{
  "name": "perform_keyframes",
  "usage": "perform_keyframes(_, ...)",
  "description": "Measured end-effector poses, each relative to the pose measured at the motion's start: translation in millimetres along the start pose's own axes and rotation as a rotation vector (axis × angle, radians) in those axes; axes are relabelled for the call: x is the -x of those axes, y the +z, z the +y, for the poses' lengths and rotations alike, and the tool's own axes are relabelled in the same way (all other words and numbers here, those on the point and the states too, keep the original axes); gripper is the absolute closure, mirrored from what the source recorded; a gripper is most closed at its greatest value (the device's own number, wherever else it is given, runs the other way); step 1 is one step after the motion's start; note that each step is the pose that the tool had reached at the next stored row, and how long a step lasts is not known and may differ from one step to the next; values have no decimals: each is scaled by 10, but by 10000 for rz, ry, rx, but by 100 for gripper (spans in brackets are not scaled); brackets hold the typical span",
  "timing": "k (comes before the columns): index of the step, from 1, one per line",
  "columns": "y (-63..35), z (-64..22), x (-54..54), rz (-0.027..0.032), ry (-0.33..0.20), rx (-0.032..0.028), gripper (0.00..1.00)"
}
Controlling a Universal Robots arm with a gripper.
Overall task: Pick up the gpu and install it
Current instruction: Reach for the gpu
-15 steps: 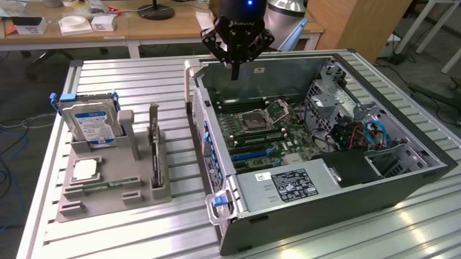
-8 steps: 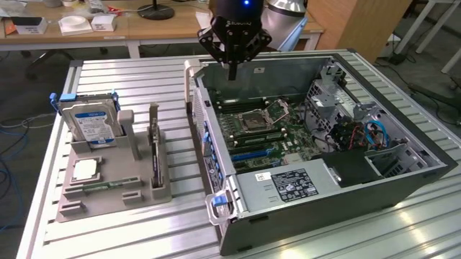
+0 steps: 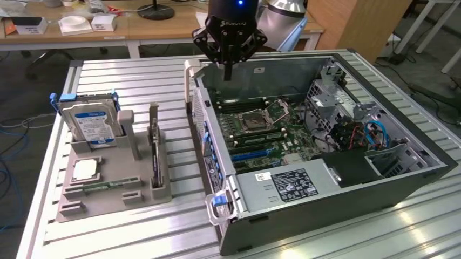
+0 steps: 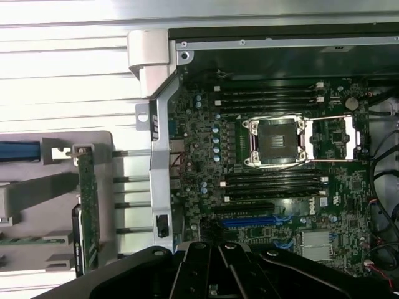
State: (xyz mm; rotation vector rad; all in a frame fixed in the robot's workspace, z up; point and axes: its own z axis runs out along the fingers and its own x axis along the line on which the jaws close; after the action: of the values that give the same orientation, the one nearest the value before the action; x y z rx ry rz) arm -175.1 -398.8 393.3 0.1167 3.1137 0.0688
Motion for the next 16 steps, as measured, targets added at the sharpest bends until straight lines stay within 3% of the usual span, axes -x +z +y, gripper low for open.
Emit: perform_keyframes(16, -4, -13, -169, 0, 0, 0, 90)
